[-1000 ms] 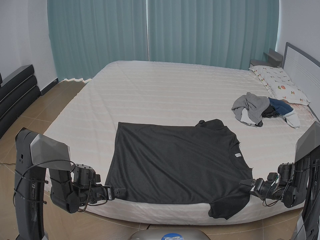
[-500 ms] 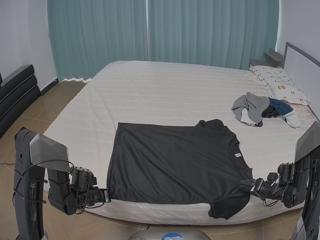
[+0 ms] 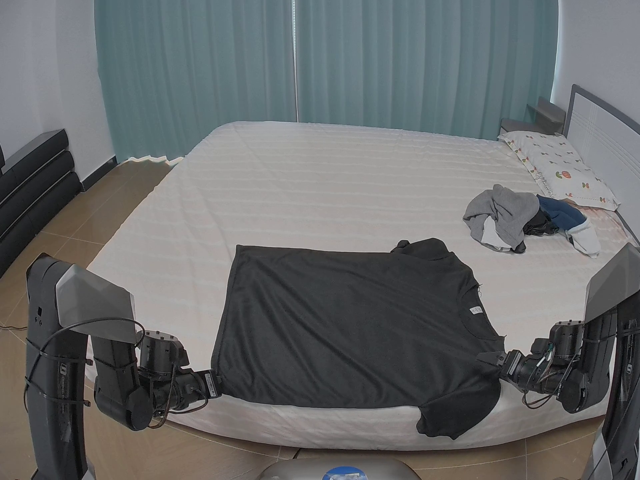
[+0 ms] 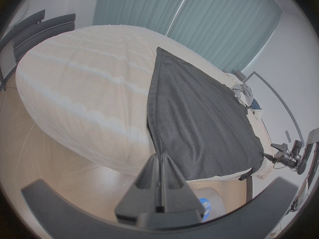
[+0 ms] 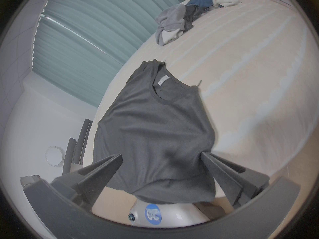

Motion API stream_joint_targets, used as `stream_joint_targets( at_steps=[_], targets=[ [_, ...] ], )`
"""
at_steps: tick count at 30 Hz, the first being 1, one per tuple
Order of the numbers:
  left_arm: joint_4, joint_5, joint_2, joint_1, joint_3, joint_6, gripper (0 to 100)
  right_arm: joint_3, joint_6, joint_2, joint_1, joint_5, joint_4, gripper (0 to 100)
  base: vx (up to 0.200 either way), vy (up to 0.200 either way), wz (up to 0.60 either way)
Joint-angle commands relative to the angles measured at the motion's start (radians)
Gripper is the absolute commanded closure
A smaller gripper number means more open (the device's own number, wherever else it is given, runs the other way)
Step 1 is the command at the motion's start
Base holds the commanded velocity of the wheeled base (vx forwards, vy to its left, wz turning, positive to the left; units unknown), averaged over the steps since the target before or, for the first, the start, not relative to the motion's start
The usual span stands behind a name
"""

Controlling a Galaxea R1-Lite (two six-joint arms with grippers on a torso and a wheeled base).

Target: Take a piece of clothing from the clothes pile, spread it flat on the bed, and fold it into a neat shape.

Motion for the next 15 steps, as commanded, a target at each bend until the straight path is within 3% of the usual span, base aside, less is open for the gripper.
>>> stream_joint_targets(
  at_steps=[1,6,15],
  targets=[
    [-0.01,-0.008,-0.001,0.0,0.011,-0.005,100,-0.085,-0.006,-0.011,0.009,-0.009,0.023,0,0.0,0.0,0.0],
    [-0.01,-0.008,-0.001,-0.001,0.016,-0.006,100,-0.166,-0.053,-0.046,0.01,-0.011,0.204,0,0.0,0.0,0.0],
    [-0.014,-0.008,0.001,-0.001,0.025,-0.012,100,-0.105,-0.082,-0.101,-0.056,-0.014,0.23,0,0.0,0.0,0.0]
  ],
)
